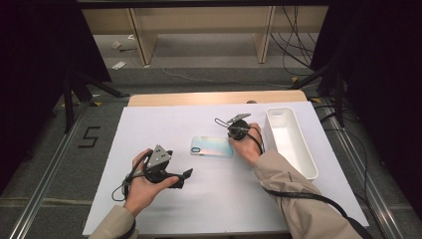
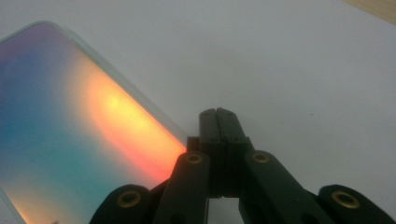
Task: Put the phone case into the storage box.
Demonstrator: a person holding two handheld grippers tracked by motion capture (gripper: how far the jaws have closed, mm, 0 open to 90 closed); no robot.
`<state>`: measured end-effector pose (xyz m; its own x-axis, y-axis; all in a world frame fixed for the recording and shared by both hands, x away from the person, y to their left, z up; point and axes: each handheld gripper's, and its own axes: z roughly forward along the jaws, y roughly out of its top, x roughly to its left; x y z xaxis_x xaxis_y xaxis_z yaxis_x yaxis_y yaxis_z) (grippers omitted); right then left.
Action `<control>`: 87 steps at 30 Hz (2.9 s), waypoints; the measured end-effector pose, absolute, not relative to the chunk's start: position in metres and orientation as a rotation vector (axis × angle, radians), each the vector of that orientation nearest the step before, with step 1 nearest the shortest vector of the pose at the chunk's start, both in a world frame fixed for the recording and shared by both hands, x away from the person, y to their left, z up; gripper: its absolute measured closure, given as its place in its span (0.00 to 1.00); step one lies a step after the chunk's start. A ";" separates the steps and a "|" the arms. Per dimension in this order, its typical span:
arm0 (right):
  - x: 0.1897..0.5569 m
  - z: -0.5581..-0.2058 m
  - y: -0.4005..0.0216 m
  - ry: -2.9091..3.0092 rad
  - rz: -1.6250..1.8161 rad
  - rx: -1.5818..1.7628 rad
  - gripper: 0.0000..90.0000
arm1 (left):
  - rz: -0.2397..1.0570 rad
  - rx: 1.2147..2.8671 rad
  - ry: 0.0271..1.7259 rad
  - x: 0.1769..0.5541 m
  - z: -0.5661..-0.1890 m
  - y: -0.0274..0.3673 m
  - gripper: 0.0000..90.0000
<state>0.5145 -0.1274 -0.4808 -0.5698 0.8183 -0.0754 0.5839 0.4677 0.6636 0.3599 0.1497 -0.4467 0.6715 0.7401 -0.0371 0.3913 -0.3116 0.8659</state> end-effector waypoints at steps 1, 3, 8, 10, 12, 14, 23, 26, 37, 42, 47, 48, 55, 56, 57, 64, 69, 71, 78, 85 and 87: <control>0.515 -0.481 -0.127 2.336 0.839 1.180 1.00 | 0.462 1.935 0.882 0.360 -0.447 0.150 0.06; 0.514 -0.481 -0.127 2.338 0.836 1.179 1.00 | 0.462 1.936 0.883 0.360 -0.447 0.150 0.06; 0.513 -0.480 -0.127 2.348 0.833 1.174 1.00 | 0.460 1.938 0.886 0.360 -0.447 0.150 0.06; 0.512 -0.480 -0.126 2.352 0.830 1.164 1.00 | 0.461 1.938 0.888 0.360 -0.448 0.150 0.06; 0.510 -0.479 -0.126 2.368 0.822 1.160 1.00 | 0.459 1.939 0.889 0.361 -0.448 0.150 0.06; 0.508 -0.478 -0.124 2.374 0.818 1.151 1.00 | 0.459 1.944 0.891 0.361 -0.448 0.150 0.06; 0.496 -0.470 -0.118 2.445 0.819 1.104 1.00 | 0.457 1.948 0.897 0.362 -0.450 0.150 0.07; 0.498 -0.471 -0.116 2.432 0.823 1.103 1.00 | 0.456 1.950 0.897 0.362 -0.450 0.150 0.07; 0.508 -0.478 -0.120 2.411 0.819 1.140 1.00 | 0.453 1.952 0.897 0.362 -0.450 0.149 0.07; 0.509 -0.481 -0.118 2.422 0.815 1.145 1.00 | 0.453 1.953 0.898 0.362 -0.450 0.150 0.07; 0.508 -0.480 -0.118 2.431 0.811 1.141 1.00 | 0.452 1.949 0.901 0.362 -0.450 0.151 0.07; 0.506 -0.480 -0.118 2.441 0.809 1.134 1.00 | 0.453 1.948 0.903 0.362 -0.450 0.151 0.07; 0.490 -0.478 -0.112 2.495 0.782 1.091 1.00 | 0.455 1.955 0.912 0.363 -0.451 0.151 0.07; 0.487 -0.477 -0.111 2.505 0.780 1.075 1.00 | 0.457 1.955 0.914 0.363 -0.451 0.152 0.07; 0.484 -0.477 -0.111 2.515 0.777 1.067 1.00 | 0.459 1.955 0.918 0.363 -0.451 0.152 0.08; 0.459 -0.476 -0.105 2.582 0.768 0.977 1.00 | 0.456 1.961 0.930 0.364 -0.452 0.152 0.08; 0.441 -0.476 -0.098 2.632 0.783 0.939 1.00 | 0.459 1.967 0.937 0.364 -0.453 0.153 0.09; 0.434 -0.475 -0.095 2.645 0.791 0.931 1.00 | 0.458 1.968 0.941 0.365 -0.453 0.154 0.09; 0.409 -0.477 -0.083 2.712 0.846 0.871 1.00 | 0.458 1.979 0.956 0.365 -0.454 0.154 0.10; 0.392 -0.477 -0.072 2.758 0.890 0.851 1.00 | 0.455 1.999 0.980 0.366 -0.456 0.157 0.10; 0.389 -0.477 -0.069 2.770 0.916 0.844 1.00 | 0.452 2.003 0.984 0.367 -0.456 0.157 0.11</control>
